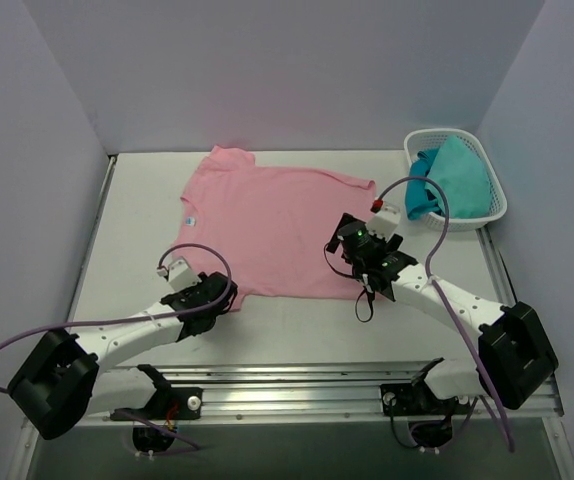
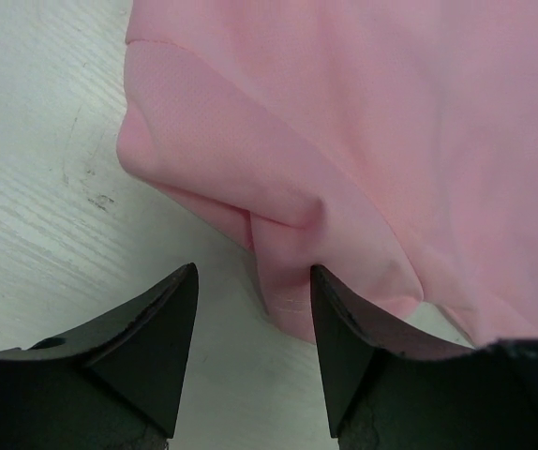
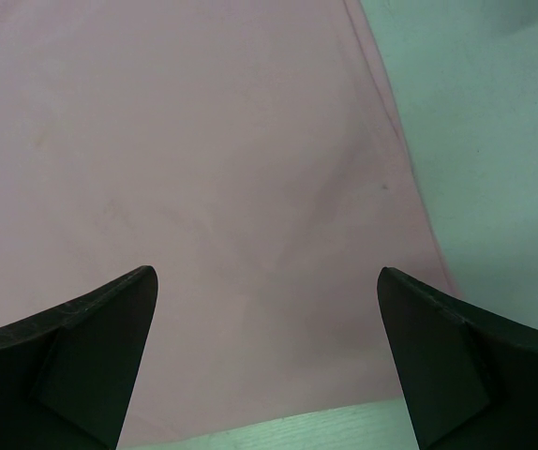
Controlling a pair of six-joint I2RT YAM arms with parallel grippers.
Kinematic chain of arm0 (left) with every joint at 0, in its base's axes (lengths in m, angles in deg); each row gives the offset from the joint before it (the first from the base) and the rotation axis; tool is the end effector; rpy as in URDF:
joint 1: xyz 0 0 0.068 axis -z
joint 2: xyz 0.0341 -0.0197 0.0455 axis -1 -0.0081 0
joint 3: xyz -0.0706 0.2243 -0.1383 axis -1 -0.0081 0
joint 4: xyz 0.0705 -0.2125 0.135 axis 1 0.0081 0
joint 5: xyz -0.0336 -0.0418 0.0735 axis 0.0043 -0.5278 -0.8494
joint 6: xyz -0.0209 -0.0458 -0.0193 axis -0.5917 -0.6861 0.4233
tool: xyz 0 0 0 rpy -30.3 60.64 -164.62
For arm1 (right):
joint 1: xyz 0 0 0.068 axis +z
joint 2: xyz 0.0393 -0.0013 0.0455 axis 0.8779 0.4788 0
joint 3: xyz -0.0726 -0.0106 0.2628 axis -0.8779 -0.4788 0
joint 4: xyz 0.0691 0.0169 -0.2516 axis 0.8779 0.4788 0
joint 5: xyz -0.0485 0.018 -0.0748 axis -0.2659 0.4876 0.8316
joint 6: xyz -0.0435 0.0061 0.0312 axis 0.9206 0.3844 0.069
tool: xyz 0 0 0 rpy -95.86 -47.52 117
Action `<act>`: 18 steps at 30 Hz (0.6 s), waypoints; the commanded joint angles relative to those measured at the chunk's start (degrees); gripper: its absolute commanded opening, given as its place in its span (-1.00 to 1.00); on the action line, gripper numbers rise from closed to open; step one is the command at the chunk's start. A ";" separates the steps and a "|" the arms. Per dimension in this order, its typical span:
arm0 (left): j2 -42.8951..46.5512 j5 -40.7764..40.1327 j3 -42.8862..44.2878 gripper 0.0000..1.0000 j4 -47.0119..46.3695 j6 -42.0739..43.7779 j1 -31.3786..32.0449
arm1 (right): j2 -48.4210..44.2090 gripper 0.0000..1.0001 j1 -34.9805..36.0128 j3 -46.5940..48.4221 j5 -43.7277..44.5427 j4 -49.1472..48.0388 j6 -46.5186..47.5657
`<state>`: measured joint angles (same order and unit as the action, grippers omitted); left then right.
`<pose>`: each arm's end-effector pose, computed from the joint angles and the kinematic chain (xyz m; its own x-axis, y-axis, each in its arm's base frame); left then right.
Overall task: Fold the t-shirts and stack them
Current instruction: Flatten out the tshirt
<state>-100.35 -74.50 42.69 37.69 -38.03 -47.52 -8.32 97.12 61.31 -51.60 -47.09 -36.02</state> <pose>0.1617 -0.1163 0.1603 -0.4937 -0.5784 -0.6494 -0.5514 0.7856 -0.2805 0.2461 0.1542 0.2479 -0.3773 0.4707 -0.7975 0.1882 0.8822 0.4317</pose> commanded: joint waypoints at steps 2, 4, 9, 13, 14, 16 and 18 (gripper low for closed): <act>-1.01 -2.52 2.28 0.19 -3.09 -0.56 0.43 | -0.20 1.00 0.48 0.69 1.25 -1.22 0.17; -2.24 -2.52 2.80 0.15 -3.35 -0.47 0.43 | 0.06 0.99 0.48 0.78 1.25 -1.31 0.34; -4.88 -1.38 3.25 -0.06 -5.02 -0.03 0.52 | 0.59 1.00 0.49 1.05 1.51 -1.05 0.52; -5.93 -1.20 3.24 -0.37 -6.25 0.32 0.52 | 0.85 1.00 0.49 1.13 1.69 -0.87 0.52; -6.11 -1.20 3.33 -0.42 -6.25 0.50 0.52 | 0.85 0.99 0.49 1.05 1.61 -0.78 0.52; -6.72 -1.20 3.16 -0.58 -6.95 0.67 0.61 | 0.77 1.00 0.49 1.13 1.69 -0.78 0.52; -7.42 -1.11 3.24 -0.87 -7.13 1.02 0.52 | 0.77 0.99 0.49 1.05 1.69 -0.78 0.52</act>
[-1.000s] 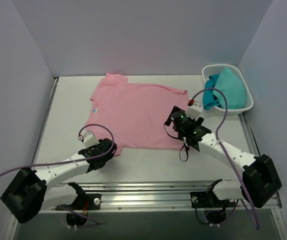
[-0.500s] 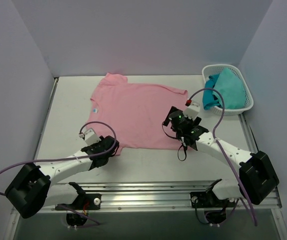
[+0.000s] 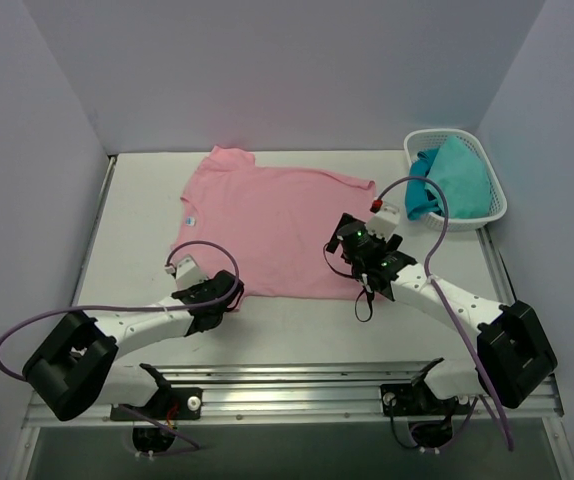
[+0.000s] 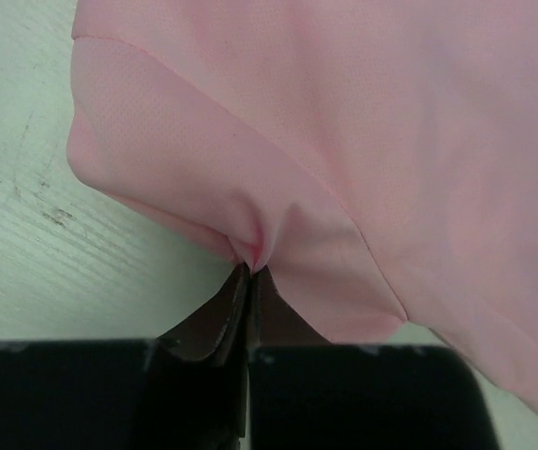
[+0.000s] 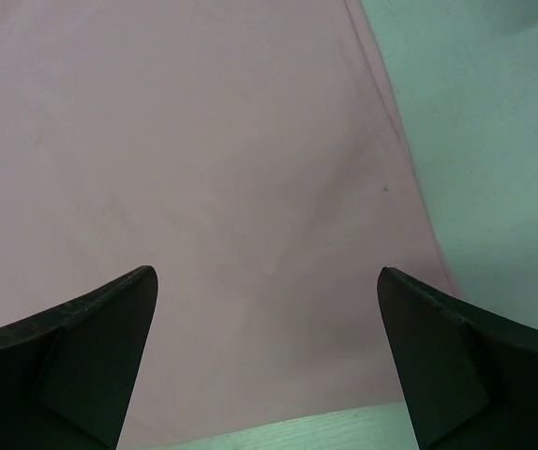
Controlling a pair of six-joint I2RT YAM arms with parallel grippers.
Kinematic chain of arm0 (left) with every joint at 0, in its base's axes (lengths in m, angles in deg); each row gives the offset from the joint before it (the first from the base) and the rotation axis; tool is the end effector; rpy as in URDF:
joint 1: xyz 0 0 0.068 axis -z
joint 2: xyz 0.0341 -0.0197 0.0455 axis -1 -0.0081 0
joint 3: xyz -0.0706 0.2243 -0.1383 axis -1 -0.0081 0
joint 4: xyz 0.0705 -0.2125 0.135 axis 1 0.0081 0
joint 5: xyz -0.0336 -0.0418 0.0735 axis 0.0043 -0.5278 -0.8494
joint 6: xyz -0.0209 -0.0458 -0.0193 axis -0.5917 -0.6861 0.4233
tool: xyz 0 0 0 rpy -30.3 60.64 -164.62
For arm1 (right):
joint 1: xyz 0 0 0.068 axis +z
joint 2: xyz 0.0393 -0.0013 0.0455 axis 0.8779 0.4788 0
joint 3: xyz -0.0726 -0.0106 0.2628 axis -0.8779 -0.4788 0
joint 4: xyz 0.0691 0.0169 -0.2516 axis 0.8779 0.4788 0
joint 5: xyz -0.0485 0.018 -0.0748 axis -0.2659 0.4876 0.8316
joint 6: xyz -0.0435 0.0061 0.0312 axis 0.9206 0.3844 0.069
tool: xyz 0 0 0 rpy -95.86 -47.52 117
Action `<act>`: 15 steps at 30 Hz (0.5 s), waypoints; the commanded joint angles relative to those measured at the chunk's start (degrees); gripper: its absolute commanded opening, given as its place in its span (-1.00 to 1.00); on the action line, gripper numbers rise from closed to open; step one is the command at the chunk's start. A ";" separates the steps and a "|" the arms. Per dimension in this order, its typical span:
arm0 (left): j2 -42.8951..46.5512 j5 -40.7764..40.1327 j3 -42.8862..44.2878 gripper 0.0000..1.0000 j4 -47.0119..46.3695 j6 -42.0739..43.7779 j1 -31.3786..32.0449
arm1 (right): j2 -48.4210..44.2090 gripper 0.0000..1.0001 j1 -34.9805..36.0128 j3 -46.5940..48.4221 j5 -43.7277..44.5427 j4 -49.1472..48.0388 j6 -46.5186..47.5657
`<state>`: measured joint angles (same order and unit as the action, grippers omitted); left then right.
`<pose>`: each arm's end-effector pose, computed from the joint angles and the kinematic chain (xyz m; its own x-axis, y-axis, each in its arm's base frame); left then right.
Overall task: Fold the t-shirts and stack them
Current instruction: Flatten out the tshirt
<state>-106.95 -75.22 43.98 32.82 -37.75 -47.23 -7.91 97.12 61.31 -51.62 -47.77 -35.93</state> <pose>0.1740 -0.1284 0.1489 -0.4949 -0.5659 -0.6594 -0.5489 0.7919 -0.2677 0.2474 0.1551 0.2471 -0.3748 0.4715 -0.7982 0.1857 0.8817 0.4337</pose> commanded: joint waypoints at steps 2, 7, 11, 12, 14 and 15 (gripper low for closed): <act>-1.09 -0.30 2.74 -0.95 -1.82 1.53 0.23 | 0.26 1.00 0.49 0.96 1.71 -0.10 0.43; 2.24 0.48 8.18 -0.95 6.58 6.61 0.59 | 0.00 0.99 0.49 0.70 1.71 -0.10 0.26; 8.47 2.42 17.85 -0.94 17.76 11.28 1.02 | -0.26 1.00 0.49 0.43 1.71 -0.19 0.17; 9.62 2.86 20.56 -0.89 19.43 12.07 1.29 | -0.35 1.00 0.49 0.52 1.54 -0.19 0.17; 12.69 4.35 22.16 -0.60 22.34 14.27 1.38 | -0.44 1.00 0.57 0.43 1.45 -0.10 0.17; 13.49 6.01 22.69 -0.54 23.13 14.62 1.38 | -0.53 1.00 0.49 0.34 1.36 -0.10 0.17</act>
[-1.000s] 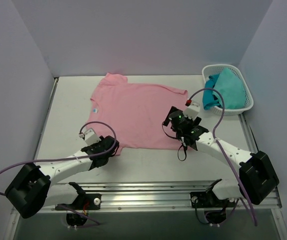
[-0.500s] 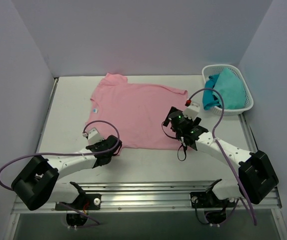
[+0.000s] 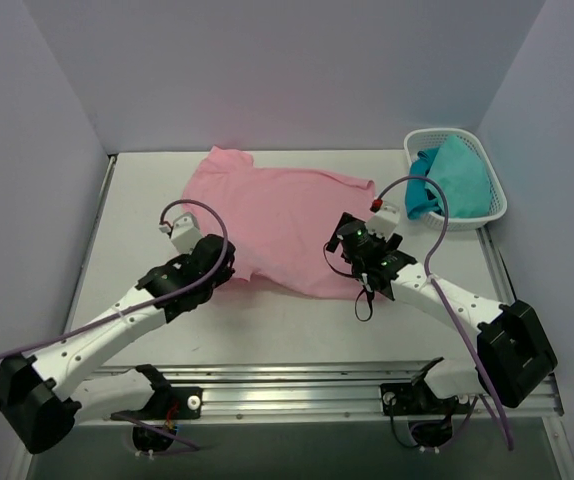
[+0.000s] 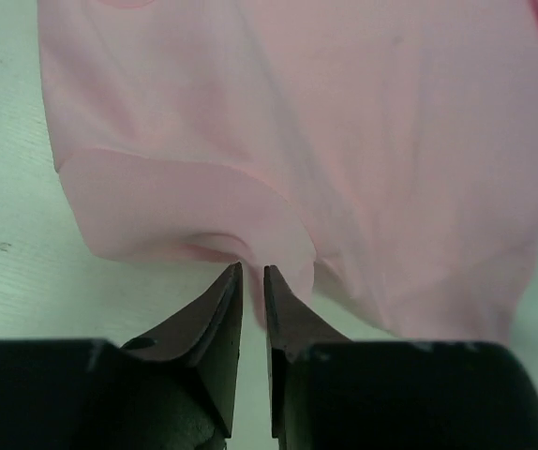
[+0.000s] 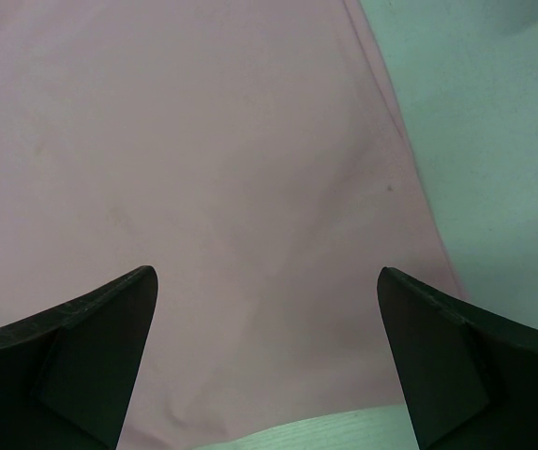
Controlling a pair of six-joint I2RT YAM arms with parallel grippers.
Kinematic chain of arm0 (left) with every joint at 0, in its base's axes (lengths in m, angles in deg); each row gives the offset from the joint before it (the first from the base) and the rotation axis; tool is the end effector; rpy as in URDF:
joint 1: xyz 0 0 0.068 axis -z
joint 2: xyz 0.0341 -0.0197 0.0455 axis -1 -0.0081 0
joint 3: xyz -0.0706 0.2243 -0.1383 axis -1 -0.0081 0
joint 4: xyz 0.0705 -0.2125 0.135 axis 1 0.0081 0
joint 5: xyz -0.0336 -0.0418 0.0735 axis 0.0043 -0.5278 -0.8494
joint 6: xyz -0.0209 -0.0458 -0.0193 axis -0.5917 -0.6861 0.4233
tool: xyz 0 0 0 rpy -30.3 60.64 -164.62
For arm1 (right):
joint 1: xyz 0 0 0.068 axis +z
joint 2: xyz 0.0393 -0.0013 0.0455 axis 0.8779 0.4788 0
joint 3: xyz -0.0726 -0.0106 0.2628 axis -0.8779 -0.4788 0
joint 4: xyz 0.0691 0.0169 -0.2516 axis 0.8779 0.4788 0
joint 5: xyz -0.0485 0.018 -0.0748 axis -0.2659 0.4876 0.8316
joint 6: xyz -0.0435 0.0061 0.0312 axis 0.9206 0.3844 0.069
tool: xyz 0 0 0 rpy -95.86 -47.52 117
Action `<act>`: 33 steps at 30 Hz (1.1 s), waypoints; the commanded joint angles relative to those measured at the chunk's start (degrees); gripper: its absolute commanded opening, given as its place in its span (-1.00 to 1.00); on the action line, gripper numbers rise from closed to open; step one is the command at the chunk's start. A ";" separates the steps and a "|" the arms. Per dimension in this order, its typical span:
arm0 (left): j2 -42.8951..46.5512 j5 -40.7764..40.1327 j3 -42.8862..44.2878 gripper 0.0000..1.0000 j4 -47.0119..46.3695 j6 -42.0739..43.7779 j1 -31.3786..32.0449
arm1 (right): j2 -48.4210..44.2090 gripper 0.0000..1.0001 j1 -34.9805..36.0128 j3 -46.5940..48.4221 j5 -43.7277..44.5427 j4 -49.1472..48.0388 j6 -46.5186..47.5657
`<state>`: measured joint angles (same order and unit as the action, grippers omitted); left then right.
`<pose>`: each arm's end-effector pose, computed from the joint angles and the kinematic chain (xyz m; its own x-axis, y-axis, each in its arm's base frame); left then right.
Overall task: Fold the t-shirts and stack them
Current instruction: Flatten out the tshirt
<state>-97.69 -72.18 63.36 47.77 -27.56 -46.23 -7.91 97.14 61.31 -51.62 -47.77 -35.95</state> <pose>0.1823 -0.1434 0.2670 -0.5056 -0.5268 -0.6832 -0.3745 0.8474 -0.3763 0.2473 0.1552 0.2471 -0.3749 0.4717 -0.7981 0.1855 0.8816 0.4339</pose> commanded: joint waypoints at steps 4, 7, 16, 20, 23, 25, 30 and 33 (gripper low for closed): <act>7.57 7.98 2.18 0.49 10.65 6.10 0.37 | -1.05 0.99 0.46 0.17 1.45 0.16 0.28; 9.15 11.85 -0.11 0.88 11.97 6.46 0.37 | -1.49 0.99 0.46 -0.01 1.71 0.42 0.37; 19.52 13.80 -10.65 0.88 10.83 2.17 2.04 | -1.50 0.99 0.46 -0.10 2.07 0.51 0.37; 19.36 9.59 -14.97 0.89 11.27 -0.13 2.39 | -0.44 0.99 0.64 -0.01 1.63 -0.10 0.28; 16.46 7.65 -16.29 0.98 9.08 -0.92 2.48 | 0.35 1.00 0.55 0.26 1.45 -0.45 0.10; 14.53 4.93 -17.25 1.00 5.22 -1.53 2.66 | 0.79 0.99 0.64 0.17 1.10 -0.89 -0.07; 7.40 2.20 -16.73 0.46 1.96 -6.70 3.71 | 1.41 0.99 0.99 0.78 1.80 -0.11 0.19; 5.90 1.93 -18.40 -0.14 -0.41 -8.03 3.89 | 1.06 0.99 0.99 0.69 2.07 -0.02 0.19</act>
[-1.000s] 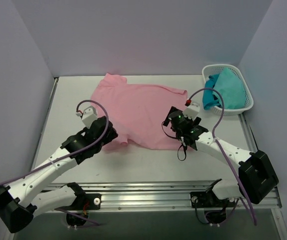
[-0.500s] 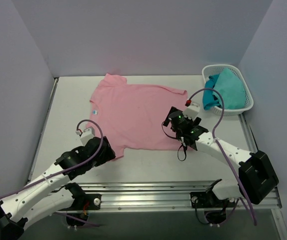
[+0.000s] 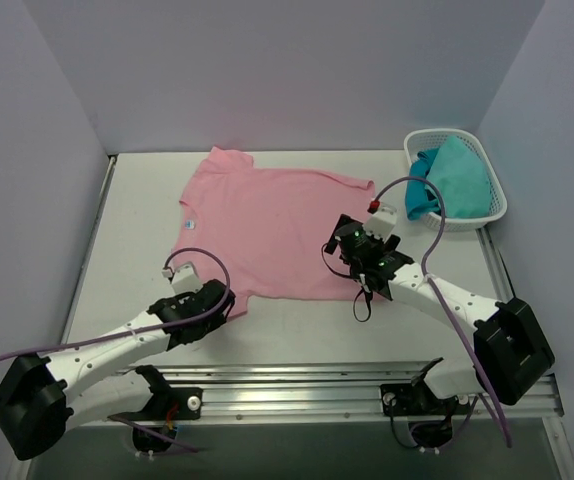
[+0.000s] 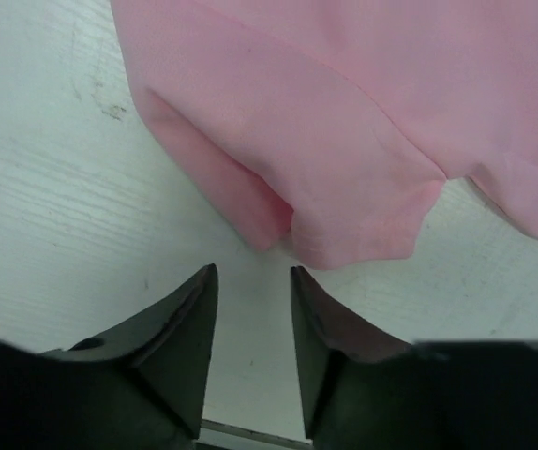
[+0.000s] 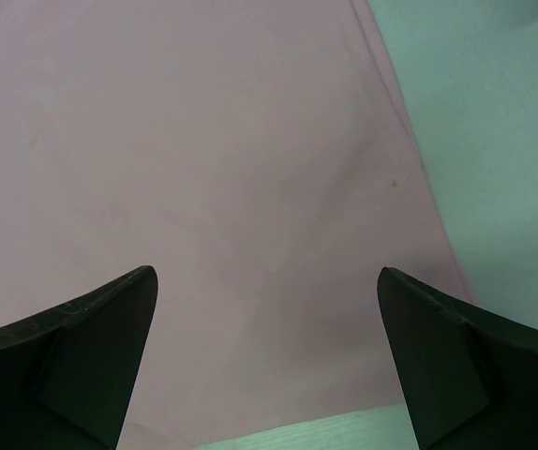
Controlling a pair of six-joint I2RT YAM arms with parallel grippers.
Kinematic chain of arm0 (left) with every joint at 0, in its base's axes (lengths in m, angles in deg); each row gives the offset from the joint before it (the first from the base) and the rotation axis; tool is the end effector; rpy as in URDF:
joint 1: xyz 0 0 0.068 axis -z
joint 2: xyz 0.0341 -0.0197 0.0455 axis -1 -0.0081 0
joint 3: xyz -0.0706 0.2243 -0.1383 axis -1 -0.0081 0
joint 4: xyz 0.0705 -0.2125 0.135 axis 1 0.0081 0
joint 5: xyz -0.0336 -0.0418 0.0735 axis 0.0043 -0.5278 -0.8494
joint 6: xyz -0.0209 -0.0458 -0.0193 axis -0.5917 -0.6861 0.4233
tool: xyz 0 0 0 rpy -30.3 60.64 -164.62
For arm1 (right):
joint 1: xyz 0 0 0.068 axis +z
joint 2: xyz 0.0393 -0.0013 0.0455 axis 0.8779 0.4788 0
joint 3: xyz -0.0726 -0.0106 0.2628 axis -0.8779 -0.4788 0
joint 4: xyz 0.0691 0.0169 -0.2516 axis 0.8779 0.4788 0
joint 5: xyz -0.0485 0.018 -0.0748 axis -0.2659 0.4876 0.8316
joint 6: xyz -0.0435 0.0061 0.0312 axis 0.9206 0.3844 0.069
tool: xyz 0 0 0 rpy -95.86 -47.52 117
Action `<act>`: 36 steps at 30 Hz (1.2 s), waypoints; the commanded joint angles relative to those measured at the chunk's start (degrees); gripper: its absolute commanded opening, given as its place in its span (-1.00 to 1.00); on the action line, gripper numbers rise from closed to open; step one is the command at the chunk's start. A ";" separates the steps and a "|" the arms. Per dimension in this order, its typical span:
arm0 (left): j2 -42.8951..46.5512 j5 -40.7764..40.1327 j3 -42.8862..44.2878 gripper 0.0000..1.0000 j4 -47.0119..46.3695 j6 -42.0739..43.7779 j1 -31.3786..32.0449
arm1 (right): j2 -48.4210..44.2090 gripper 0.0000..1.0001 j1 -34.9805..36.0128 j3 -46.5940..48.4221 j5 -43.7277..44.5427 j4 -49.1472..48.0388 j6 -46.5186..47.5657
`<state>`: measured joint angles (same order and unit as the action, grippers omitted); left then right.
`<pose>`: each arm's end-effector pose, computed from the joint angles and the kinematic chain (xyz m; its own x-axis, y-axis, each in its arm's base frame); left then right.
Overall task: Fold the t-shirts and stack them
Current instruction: Flatten out the tshirt
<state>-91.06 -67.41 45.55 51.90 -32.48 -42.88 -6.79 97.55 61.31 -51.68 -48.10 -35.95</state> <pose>0.1332 -0.1146 0.1882 -0.6742 -0.4523 -0.5839 -0.4077 0.8871 -0.2165 0.2485 0.1587 0.2423 -0.3878 0.4625 -0.7973 0.1833 0.8864 0.4250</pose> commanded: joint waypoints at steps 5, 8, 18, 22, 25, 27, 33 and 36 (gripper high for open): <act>-2.04 -2.74 -2.51 -0.42 -5.78 -5.67 0.63 | 0.29 0.99 0.58 0.61 1.78 -0.04 0.19; -2.22 -2.83 -3.39 -0.40 -5.87 -6.81 0.72 | 0.64 0.99 0.58 0.52 1.34 -0.22 0.28; -4.67 -2.57 -7.09 -0.30 -11.49 -8.48 0.72 | 0.91 0.99 0.75 0.43 0.72 -0.74 0.19; -5.65 -2.57 -7.17 -0.14 -12.81 -9.01 0.72 | 0.99 0.99 0.84 0.26 0.81 -0.74 0.19; -4.33 -2.65 -7.70 0.08 -13.69 -8.92 0.72 | 0.99 0.99 0.84 0.34 0.90 -0.66 0.28; -3.71 -2.74 -7.62 0.11 -12.47 -9.10 0.72 | 0.99 0.99 0.84 0.26 0.99 -0.66 0.19; -0.72 -3.18 -8.05 0.11 -10.00 -9.19 0.72 | 1.61 1.00 1.01 0.17 0.81 -0.92 0.02; -0.28 -3.89 -9.02 0.11 -10.35 -9.62 0.72 | 1.70 1.00 0.93 0.26 0.73 -1.01 0.02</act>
<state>-92.27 -70.54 37.16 40.27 -40.35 -42.38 -5.68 98.21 61.31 -52.21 -48.93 -35.95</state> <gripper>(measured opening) 0.557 0.996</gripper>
